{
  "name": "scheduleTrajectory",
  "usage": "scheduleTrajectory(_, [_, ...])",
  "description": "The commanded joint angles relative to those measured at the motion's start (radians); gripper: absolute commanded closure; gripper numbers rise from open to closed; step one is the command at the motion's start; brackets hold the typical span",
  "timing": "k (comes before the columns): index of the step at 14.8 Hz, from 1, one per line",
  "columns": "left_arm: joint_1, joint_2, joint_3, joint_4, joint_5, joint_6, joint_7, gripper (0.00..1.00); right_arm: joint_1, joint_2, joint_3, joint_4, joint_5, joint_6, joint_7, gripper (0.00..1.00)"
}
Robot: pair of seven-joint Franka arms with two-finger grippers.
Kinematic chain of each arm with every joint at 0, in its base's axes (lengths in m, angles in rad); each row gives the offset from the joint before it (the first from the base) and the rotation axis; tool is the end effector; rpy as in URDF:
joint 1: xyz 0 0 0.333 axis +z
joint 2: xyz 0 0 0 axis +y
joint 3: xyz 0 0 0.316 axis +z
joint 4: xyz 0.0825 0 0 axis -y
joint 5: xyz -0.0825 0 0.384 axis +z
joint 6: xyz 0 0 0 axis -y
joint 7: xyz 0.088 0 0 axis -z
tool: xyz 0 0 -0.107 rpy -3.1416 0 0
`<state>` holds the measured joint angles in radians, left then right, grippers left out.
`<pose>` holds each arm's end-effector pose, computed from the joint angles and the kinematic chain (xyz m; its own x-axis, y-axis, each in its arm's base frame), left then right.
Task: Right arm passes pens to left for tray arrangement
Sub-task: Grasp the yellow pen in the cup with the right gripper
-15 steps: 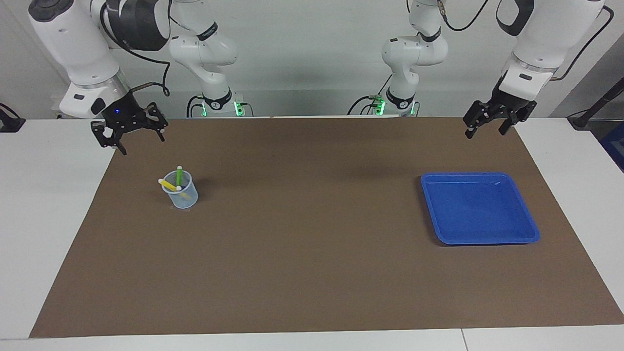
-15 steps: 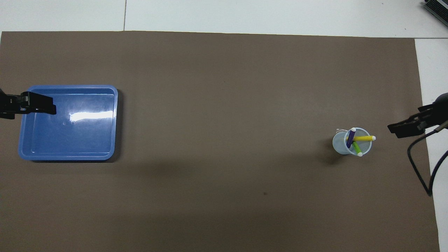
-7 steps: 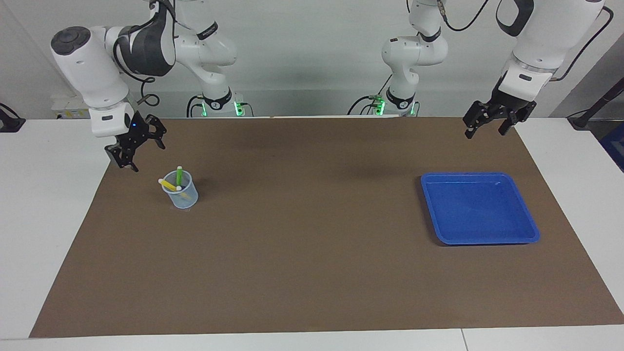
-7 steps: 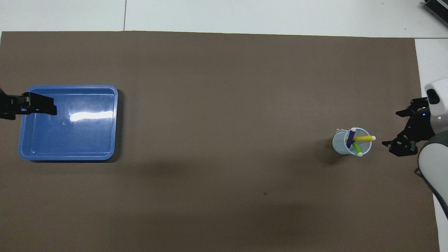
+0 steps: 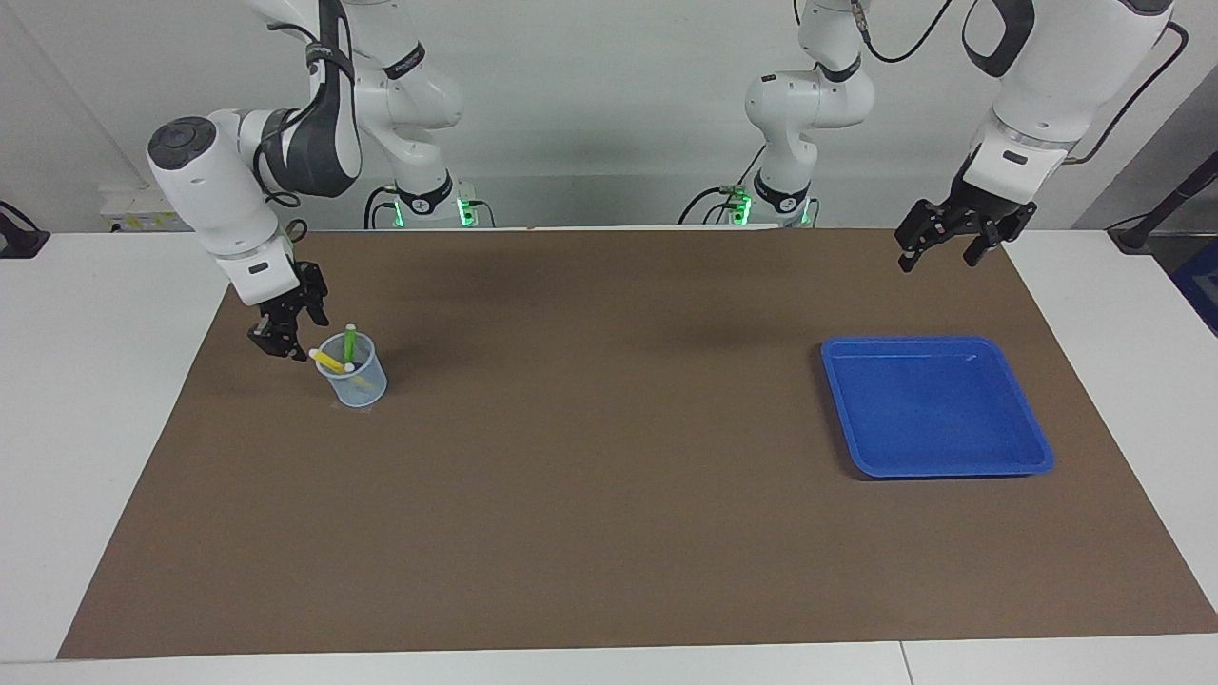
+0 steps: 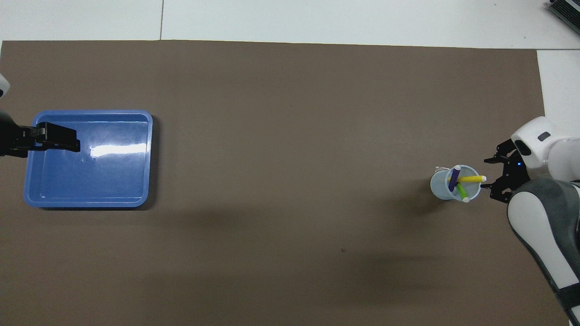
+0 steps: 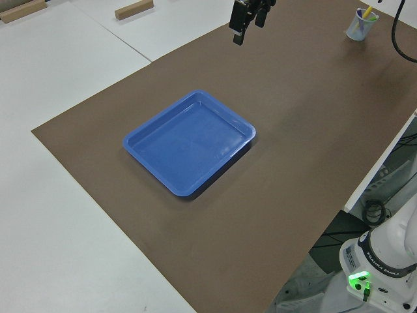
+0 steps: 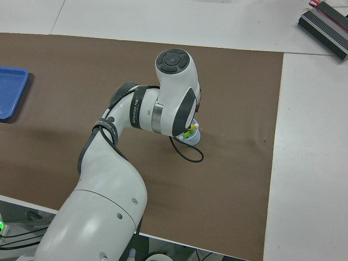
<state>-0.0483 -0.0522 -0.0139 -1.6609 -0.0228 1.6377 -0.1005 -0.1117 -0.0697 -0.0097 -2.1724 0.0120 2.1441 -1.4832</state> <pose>0.5426 -0.0363 0.6164 0.9989 0.0398 0.0266 0.0391 -0.9989 0.0249 0.5216 -0.0632 0.4271 0.2133 0.9769 0.0146 0.9761 -0.2137 0.0402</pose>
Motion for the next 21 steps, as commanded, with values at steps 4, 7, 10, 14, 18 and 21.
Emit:
scheduleTrajectory(4, [-0.015,-0.023,0.009,-0.031,-0.012,0.005,0.009,0.0,-0.014,0.028,0.008,-0.049,-0.026,0.089,-0.115,0.5])
scheduleTrajectory(7, [-0.018,-0.035,0.005,-0.062,-0.016,0.033,0.007,0.0,-0.035,0.028,0.008,-0.053,-0.026,0.091,-0.158,0.5])
scheduleTrajectory(10, [-0.048,-0.121,0.002,-0.227,-0.052,0.066,-0.007,0.0,-0.036,0.028,0.008,-0.069,-0.026,0.118,-0.172,0.5])
scheduleTrajectory(14, [-0.105,-0.196,0.0,-0.361,-0.075,0.079,-0.088,0.0,-0.036,0.028,0.008,-0.086,-0.026,0.137,-0.172,0.53])
scheduleTrajectory(18, [-0.096,-0.222,0.003,-0.405,-0.221,0.039,-0.178,0.0,-0.031,0.028,0.008,-0.086,-0.026,0.135,-0.158,0.72])
scheduleTrajectory(21, [-0.105,-0.279,0.002,-0.495,-0.311,0.08,-0.225,0.0,-0.036,0.028,0.008,-0.083,-0.021,0.129,-0.137,1.0])
